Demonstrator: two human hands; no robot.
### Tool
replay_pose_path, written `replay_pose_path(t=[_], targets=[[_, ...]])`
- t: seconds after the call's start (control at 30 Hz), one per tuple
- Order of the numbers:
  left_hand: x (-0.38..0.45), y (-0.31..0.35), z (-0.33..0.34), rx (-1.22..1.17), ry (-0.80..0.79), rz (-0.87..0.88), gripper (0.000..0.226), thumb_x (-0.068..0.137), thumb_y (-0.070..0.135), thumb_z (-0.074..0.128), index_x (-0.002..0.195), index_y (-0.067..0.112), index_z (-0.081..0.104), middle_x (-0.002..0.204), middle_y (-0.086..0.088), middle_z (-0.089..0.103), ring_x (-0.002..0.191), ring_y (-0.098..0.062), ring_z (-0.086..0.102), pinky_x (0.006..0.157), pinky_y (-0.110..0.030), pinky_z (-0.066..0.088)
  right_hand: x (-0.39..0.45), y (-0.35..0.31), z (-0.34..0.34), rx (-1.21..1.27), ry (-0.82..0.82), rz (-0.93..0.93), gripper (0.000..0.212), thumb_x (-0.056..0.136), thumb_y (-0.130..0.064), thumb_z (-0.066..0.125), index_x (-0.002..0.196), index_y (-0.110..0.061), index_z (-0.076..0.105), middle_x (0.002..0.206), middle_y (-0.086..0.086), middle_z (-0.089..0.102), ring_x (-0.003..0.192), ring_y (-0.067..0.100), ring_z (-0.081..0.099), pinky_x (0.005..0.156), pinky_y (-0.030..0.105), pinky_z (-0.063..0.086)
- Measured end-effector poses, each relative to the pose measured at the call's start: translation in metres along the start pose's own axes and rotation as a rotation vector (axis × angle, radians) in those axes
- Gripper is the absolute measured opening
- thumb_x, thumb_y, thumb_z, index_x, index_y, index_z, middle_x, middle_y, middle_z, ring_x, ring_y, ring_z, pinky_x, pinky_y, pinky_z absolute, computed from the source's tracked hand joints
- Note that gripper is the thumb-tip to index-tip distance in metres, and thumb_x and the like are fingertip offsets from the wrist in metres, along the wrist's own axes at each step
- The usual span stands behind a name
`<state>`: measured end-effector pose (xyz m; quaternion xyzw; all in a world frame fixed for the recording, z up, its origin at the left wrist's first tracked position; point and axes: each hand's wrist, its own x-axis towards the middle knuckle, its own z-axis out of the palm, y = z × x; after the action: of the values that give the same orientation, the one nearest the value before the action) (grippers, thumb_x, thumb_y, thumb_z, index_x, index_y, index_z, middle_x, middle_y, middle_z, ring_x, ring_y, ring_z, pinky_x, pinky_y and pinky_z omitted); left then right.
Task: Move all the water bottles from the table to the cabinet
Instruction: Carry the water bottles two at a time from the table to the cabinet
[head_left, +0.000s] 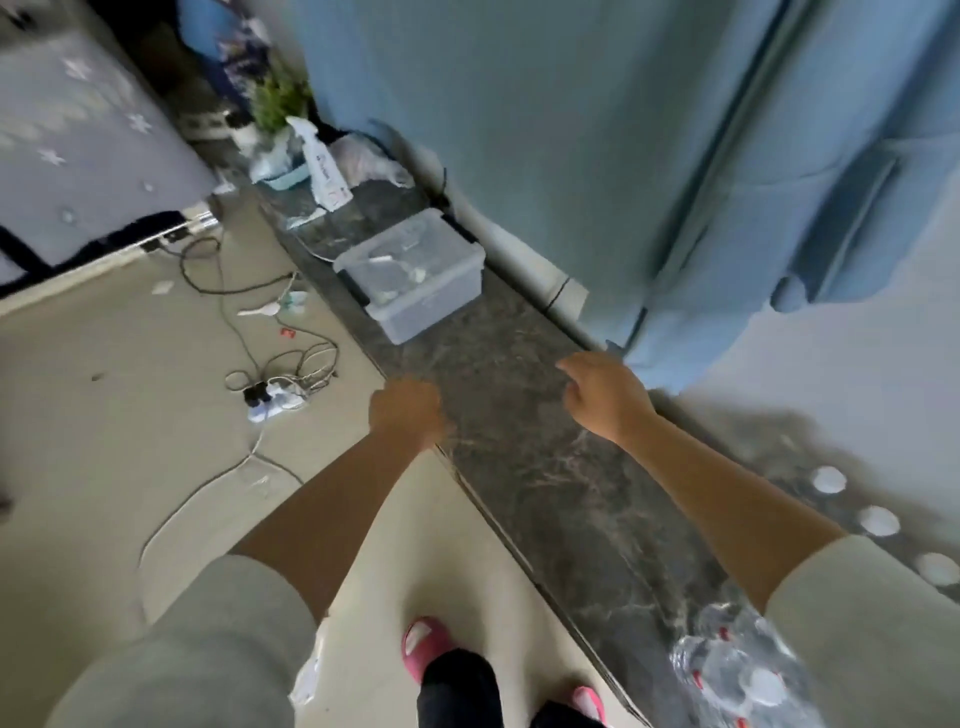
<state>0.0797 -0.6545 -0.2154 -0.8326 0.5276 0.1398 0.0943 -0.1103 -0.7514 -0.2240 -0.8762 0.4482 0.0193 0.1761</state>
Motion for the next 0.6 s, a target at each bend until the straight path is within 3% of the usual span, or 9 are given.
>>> replay_pose_path(t=[0.1, 0.2, 0.37, 0.6], targets=[[-0.010, -0.086, -0.014, -0.008, 0.038, -0.136, 0.036, 0.094, 0.022, 0.043, 0.127, 0.014, 0.055, 0.132, -0.010, 0.052, 0.126, -0.027, 0.045, 0.101, -0.036, 0.041, 0.040, -0.080, -0.003, -0.039, -0.024, -0.155, 0.044, 0.094, -0.016, 0.041, 0.138, -0.012, 0.043, 0.142, 0.010, 0.047, 0.132, 0.026, 0.043, 0.106, 0.037, 0.041], [-0.019, -0.161, -0.030, -0.002, 0.075, -0.264, 0.035, 0.093, 0.022, 0.044, 0.125, 0.015, 0.057, 0.129, -0.009, 0.053, 0.124, -0.027, 0.046, 0.098, -0.036, 0.043, 0.075, -0.157, -0.008, -0.064, 0.035, -0.266, 0.040, 0.092, -0.015, 0.044, 0.132, -0.008, 0.047, 0.133, 0.013, 0.055, 0.123, 0.029, 0.050, 0.099, 0.039, 0.047], [-0.037, -0.297, -0.056, -0.026, 0.115, -0.464, 0.034, 0.094, 0.024, 0.044, 0.123, 0.014, 0.058, 0.127, -0.008, 0.054, 0.122, -0.027, 0.045, 0.099, -0.036, 0.041, 0.130, -0.303, -0.012, -0.056, 0.072, -0.448, 0.045, 0.092, -0.013, 0.044, 0.137, -0.011, 0.044, 0.133, 0.015, 0.055, 0.123, 0.030, 0.051, 0.101, 0.038, 0.043], [-0.063, -0.448, -0.072, -0.112, 0.143, -0.707, 0.037, 0.093, 0.019, 0.043, 0.128, 0.016, 0.054, 0.132, -0.009, 0.051, 0.127, -0.027, 0.042, 0.099, -0.037, 0.040, 0.193, -0.463, -0.009, -0.078, 0.085, -0.641, 0.036, 0.091, -0.012, 0.046, 0.125, -0.007, 0.055, 0.119, 0.018, 0.062, 0.111, 0.032, 0.057, 0.093, 0.040, 0.048]])
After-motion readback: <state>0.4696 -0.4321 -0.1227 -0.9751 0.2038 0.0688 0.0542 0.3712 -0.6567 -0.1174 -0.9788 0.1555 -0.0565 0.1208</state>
